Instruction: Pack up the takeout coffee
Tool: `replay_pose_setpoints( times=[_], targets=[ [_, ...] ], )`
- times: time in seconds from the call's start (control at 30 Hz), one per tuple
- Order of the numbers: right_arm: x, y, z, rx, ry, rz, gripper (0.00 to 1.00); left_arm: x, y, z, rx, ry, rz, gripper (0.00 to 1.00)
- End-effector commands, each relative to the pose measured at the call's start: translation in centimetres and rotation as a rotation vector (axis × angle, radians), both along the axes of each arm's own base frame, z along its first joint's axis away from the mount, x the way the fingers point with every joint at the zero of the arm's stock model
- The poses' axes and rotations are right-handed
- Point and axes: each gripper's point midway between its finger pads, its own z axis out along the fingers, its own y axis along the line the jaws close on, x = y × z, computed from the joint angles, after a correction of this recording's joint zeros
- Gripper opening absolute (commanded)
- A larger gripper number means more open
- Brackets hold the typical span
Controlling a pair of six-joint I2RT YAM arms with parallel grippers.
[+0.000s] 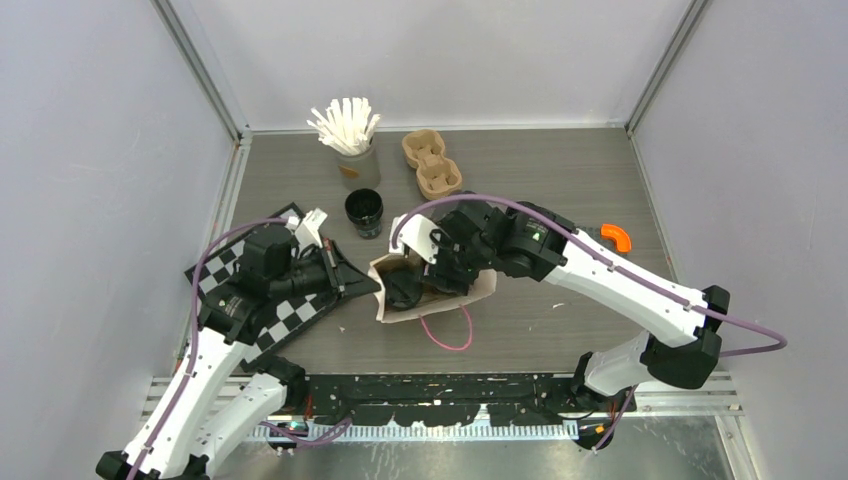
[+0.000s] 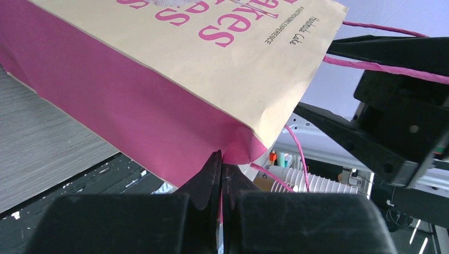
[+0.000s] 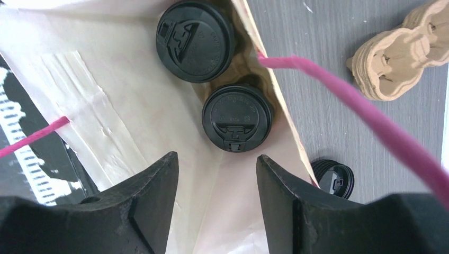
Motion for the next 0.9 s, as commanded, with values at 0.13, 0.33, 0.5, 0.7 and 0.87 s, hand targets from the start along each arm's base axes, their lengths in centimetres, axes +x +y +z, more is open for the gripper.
replay_pose_setpoints(
  times=[0.13,0.33,0.5,0.7,0.87],
  targets=[
    [0.7,0.6,5.5,0.208,-0.008,-0.133,0.6,2.3,0.4,2.1,-0.013,-0.033,0.119,0.0],
    [1.1,-0.3,8.4,0.318,-0.029,-0.202,0.61,3.1,0.8,2.0,0.04,-0.056,0.135,0.0],
    [1.0,-0.5,8.9,0.382,-0.014,-0.241,0.63,3.8,0.8,1.9,0.058,-0.075,0.139,0.0],
    [0.7,-0.6,7.6,0.368,0.027,-0.257,0.63,4.2,0.0,2.9,0.004,-0.094,0.125,0.0],
    [0.2,-0.7,7.0,0.374,0.064,-0.274,0.63,3.6,-0.3,4.2,-0.039,-0.102,0.107,0.0]
  ],
)
